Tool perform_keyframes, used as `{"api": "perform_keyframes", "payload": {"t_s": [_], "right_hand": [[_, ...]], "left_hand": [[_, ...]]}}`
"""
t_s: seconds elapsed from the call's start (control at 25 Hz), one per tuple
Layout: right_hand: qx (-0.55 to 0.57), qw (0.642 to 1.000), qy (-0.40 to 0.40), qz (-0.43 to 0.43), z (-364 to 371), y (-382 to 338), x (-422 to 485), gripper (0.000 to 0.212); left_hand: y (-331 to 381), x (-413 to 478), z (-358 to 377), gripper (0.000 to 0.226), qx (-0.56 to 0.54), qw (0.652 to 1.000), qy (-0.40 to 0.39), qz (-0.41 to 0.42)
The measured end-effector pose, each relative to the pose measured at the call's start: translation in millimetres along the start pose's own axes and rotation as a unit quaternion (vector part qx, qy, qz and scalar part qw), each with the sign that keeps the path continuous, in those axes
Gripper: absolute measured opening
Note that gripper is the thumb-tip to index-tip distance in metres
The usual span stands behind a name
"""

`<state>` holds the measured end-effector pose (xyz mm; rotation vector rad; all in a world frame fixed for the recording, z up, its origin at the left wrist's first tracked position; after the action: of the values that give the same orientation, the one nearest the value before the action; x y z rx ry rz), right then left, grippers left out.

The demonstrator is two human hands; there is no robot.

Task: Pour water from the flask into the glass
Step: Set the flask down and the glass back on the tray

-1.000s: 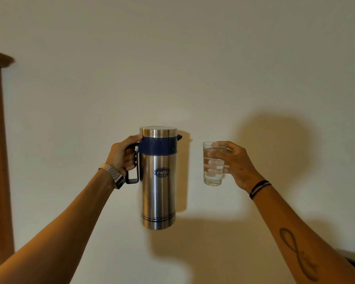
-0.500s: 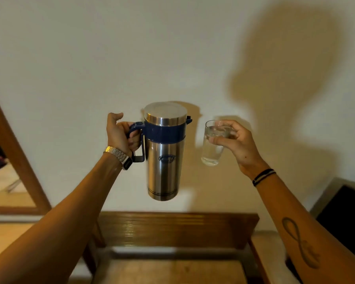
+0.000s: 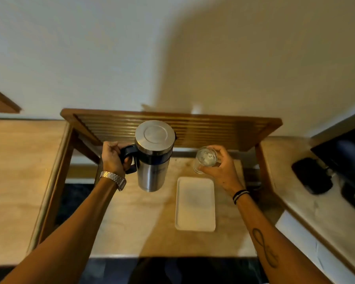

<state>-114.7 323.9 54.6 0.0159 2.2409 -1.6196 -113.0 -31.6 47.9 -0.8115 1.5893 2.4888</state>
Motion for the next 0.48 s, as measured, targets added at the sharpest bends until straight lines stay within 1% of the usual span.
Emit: {"api": "perform_keyframes", "payload": {"t_s": [0.12, 0.16, 0.24, 0.36, 0.48], "right_hand": [[-0.013, 0.998, -0.013, 0.060, 36.3, 95.9, -1.9, 0.073], [-0.019, 0.996, -0.021, 0.083, 49.4, 134.1, -1.9, 0.073], [-0.038, 0.992, -0.039, 0.111, 67.6, 184.9, -5.1, 0.072], [-0.071, 0.986, -0.054, 0.140, 87.4, 245.3, -6.1, 0.076], [-0.087, 0.983, -0.046, 0.157, 93.5, 274.2, -4.6, 0.078]], "left_hand": [[-85.0, 14.7, -37.2, 0.046, 0.011, 0.999, -0.001, -0.050], [-118.1, 20.7, -52.1, 0.042, 0.011, 0.998, 0.004, -0.066], [-160.4, 25.2, -72.9, 0.039, 0.024, 0.996, 0.023, -0.081], [-205.0, 31.6, -86.4, 0.028, 0.063, 0.994, 0.021, -0.089], [-221.6, 38.6, -90.4, 0.025, 0.071, 0.994, -0.001, -0.084]]}}
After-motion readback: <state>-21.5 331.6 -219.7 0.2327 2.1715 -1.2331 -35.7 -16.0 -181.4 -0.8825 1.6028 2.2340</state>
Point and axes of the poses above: each hand's wrist, its own x-axis towards the middle knuckle, its own z-axis out of the palm, y = z × x, the point moved 6 cm from there along x, towards the middle knuckle, and after that the axes turned 12 degrees about -y, right-handed, at the moved point
